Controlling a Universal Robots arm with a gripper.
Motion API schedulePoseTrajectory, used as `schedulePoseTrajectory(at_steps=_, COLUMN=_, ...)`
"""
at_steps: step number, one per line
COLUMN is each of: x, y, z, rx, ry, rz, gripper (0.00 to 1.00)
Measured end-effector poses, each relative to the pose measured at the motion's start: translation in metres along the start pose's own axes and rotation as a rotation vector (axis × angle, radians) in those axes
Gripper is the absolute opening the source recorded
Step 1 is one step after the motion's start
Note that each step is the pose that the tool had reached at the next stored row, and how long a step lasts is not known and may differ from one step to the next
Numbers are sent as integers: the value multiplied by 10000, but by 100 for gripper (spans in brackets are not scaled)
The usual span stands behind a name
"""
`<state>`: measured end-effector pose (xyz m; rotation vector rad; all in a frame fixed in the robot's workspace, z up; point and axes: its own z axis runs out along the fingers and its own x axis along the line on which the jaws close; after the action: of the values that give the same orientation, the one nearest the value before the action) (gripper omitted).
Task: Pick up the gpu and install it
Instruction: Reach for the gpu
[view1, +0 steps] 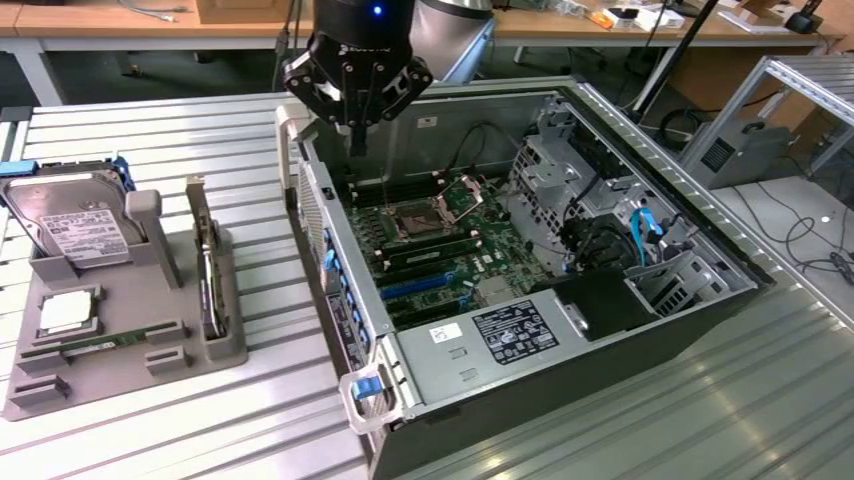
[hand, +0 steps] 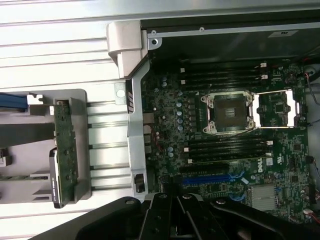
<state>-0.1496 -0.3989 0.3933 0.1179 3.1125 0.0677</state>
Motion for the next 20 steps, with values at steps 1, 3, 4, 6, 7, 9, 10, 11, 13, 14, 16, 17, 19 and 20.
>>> schedulePoseTrajectory(at_steps=1, x=5, y=0, z=0, rx=0, ry=0, rz=1, gripper=11)
schedulePoseTrajectory(at_steps=3, x=11, y=-1, z=-1, rx=0, ry=0, rz=0, gripper=11)
schedulePoseTrajectory(at_steps=4, x=15, y=-1, z=0, rx=0, ry=0, rz=0, gripper=11)
schedulePoseTrajectory(at_steps=6, x=28, y=-2, z=-1, rx=0, ry=0, rz=1, gripper=11)
schedulePoseTrajectory(at_steps=7, x=31, y=-2, z=-1, rx=1, ry=0, rz=0, gripper=11)
schedulePoseTrajectory(at_steps=9, x=37, y=-3, z=-1, rx=1, ry=0, rz=0, gripper=11)
schedulePoseTrajectory(at_steps=10, x=41, y=-3, z=-1, rx=0, ry=0, rz=0, gripper=11)
schedulePoseTrajectory(at_steps=11, x=44, y=-3, z=-1, rx=0, ry=0, rz=0, gripper=11)
schedulePoseTrajectory(at_steps=13, x=51, y=-4, z=-2, rx=0, ry=0, rz=0, gripper=11)
schedulePoseTrajectory(at_steps=14, x=55, y=-4, z=-2, rx=0, ry=0, rz=0, gripper=11)
schedulePoseTrajectory(at_steps=16, x=61, y=-5, z=-2, rx=0, ry=0, rz=0, gripper=11)
schedulePoseTrajectory(at_steps=17, x=65, y=-5, z=-2, rx=1, ry=1, rz=0, gripper=11)
schedulePoseTrajectory(at_steps=19, x=71, y=-5, z=-2, rx=0, ry=0, rz=0, gripper=11)
schedulePoseTrajectory(at_steps=20, x=75, y=-6, z=-2, rx=0, ry=0, rz=1, gripper=11)
